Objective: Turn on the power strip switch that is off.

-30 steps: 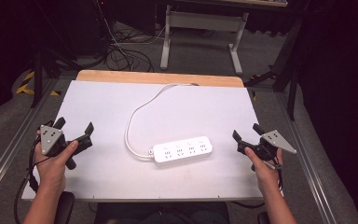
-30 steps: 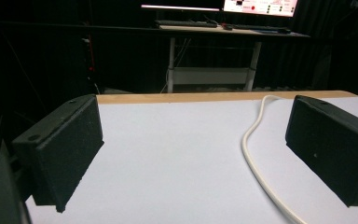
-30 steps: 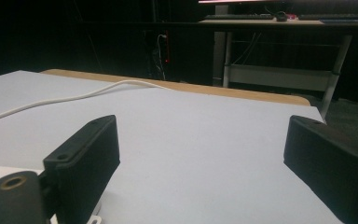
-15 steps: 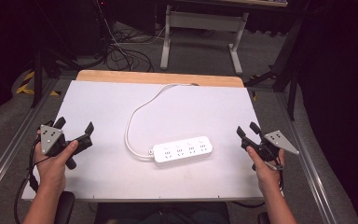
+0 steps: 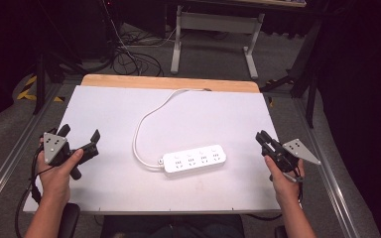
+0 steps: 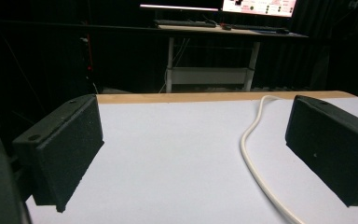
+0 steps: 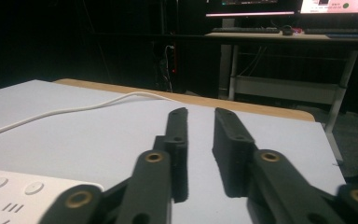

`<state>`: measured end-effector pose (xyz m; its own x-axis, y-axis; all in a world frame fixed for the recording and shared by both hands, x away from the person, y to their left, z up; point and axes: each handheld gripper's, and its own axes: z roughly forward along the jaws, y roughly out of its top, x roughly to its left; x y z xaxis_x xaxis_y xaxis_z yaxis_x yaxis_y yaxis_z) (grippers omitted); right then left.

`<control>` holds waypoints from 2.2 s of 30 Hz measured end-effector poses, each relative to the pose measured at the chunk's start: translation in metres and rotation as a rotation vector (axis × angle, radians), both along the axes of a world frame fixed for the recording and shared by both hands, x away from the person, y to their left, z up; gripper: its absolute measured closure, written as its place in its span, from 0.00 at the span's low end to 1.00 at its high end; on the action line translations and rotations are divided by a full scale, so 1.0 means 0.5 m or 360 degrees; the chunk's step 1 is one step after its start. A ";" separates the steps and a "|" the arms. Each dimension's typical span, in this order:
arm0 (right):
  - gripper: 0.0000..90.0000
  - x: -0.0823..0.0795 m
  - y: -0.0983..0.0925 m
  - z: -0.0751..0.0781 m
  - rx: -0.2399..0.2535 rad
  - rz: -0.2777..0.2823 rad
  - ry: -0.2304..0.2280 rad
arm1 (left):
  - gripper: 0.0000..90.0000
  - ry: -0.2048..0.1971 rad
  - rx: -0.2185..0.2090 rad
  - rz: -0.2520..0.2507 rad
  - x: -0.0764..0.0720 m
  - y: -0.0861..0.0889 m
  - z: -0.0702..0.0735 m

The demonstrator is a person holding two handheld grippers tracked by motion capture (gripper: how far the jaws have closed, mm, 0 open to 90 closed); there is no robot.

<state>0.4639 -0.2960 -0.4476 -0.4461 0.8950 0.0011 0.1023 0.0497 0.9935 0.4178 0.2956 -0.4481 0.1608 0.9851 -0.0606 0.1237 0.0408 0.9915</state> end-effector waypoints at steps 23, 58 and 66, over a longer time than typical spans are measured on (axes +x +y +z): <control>1.00 0.012 0.005 0.050 -0.0032 0.0165 0.0193 | 0.05 0.0004 0.0011 -0.0009 0.003 -0.002 -0.001; 1.00 0.071 0.188 0.093 -0.0200 0.0634 0.0436 | 0.05 0.0024 0.0017 0.0009 0.001 0.002 -0.005; 1.00 0.081 0.224 0.073 -0.0331 0.0687 0.0506 | 0.05 0.0025 0.0020 0.0017 -0.003 0.006 -0.005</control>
<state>0.5042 -0.1840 -0.4114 -0.7778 0.6274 0.0387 0.3215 0.3443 0.8821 0.4163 0.2984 -0.4508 0.1493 0.9875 -0.0509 0.1388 0.0301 0.9899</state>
